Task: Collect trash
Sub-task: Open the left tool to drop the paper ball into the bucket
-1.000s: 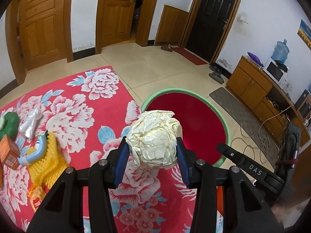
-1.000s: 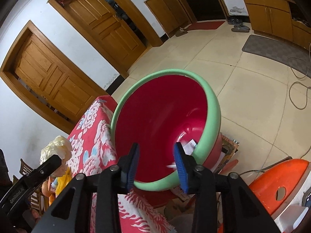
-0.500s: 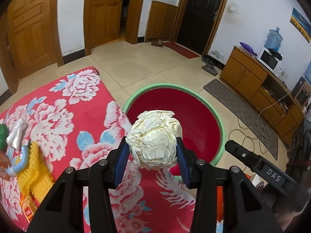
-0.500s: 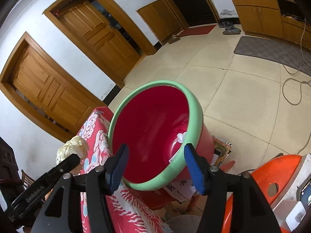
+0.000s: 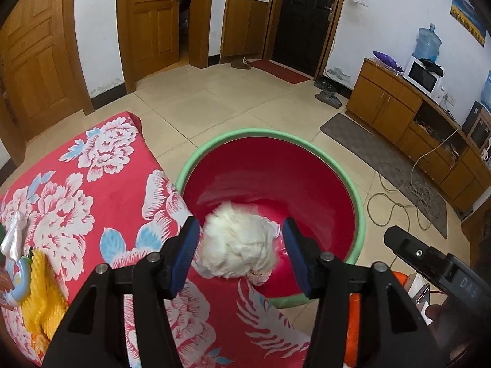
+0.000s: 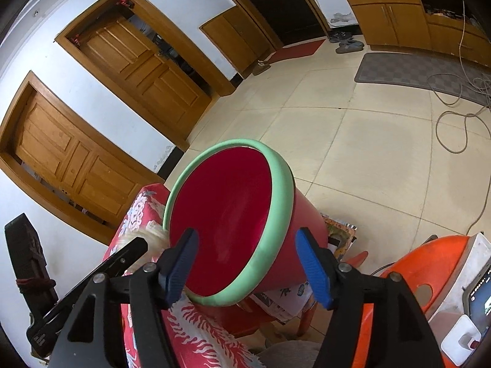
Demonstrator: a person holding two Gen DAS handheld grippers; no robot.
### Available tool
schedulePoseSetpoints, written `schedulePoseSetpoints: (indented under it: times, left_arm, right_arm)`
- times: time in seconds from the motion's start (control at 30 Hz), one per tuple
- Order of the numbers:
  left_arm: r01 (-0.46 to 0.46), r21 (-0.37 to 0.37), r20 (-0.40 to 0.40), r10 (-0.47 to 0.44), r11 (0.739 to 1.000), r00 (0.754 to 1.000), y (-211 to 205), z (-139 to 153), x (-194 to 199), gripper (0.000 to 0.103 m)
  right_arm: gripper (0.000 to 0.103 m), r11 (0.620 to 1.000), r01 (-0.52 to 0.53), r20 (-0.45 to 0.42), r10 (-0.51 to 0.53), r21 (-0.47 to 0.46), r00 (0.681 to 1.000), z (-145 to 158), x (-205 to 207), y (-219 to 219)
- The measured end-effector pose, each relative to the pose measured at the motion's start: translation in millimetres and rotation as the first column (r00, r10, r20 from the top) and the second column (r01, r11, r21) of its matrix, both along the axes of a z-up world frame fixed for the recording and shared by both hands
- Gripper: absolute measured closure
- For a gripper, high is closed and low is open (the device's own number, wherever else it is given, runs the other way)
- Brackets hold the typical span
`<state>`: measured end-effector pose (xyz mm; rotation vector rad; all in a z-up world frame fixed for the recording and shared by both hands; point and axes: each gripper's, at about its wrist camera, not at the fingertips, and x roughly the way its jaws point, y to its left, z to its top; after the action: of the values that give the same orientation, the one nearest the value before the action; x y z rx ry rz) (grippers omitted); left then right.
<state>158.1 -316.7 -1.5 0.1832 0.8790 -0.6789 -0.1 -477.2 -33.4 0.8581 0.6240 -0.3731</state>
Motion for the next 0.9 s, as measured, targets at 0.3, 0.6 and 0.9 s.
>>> schedulePoseSetpoints:
  times: [0.3, 0.6, 0.9]
  left_arm:
    - [-0.034, -0.009, -0.003, 0.034, 0.999, 0.999, 11, 2, -2, 0.041]
    - [-0.074, -0.025, 0.010, 0.074, 0.997, 0.997, 34, 16, -18, 0.040]
    - [-0.132, -0.032, 0.031, 0.133, 0.991, 0.991, 68, 32, -37, 0.038]
  right_arm:
    - [0.033, 1.000, -0.010, 0.001, 0.010, 0.000, 1.000, 0, -3, 1]
    - [0.032, 0.999, -0.043, 0.016, 0.043, -0.026, 0.999, 14, -9, 13]
    - [0.030, 0.994, -0.091, 0.036, 0.094, -0.067, 0.995, 34, -16, 33]
